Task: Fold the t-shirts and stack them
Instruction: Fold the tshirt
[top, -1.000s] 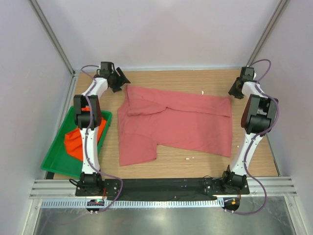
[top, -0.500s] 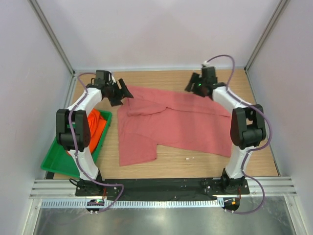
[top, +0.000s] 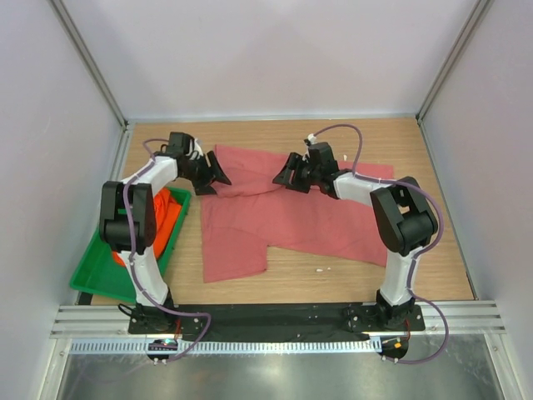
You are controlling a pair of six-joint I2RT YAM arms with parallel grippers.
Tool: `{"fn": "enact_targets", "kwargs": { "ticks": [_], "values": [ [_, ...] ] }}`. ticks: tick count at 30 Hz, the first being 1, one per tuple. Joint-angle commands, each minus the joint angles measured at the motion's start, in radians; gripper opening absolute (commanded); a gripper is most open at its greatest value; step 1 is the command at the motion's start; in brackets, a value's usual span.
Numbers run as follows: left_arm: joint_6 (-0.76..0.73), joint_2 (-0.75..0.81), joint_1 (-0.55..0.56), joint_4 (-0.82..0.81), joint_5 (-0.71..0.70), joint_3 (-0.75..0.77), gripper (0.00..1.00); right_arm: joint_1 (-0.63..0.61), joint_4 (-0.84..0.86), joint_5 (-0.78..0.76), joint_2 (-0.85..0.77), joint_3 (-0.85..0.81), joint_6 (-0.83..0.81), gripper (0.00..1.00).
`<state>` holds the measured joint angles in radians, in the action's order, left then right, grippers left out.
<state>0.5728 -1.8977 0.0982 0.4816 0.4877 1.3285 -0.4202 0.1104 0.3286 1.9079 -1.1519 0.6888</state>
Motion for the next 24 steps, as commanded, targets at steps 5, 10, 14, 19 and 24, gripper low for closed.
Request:
{"fn": "enact_targets", "kwargs": {
  "ticks": [5,10,14,19,24],
  "values": [
    [0.041,-0.05,0.018,-0.049,0.086,-0.002,0.54,-0.031,0.112,0.023,0.031,-0.009,0.07,0.62],
    [0.081,-0.049,0.02,-0.078,0.11,0.005,0.28,-0.042,0.136,0.018,0.045,-0.003,0.106,0.62],
    [0.147,-0.029,0.02,-0.118,0.14,0.034,0.17,-0.049,0.161,0.018,0.043,0.007,0.13,0.61],
    [0.252,-0.041,0.02,-0.201,0.149,0.067,0.09,-0.055,0.198,0.029,0.046,0.032,0.153,0.59],
    [0.311,-0.099,0.015,-0.262,0.156,0.139,0.0,-0.057,0.204,0.041,0.066,0.031,0.169,0.57]
  ]
}}
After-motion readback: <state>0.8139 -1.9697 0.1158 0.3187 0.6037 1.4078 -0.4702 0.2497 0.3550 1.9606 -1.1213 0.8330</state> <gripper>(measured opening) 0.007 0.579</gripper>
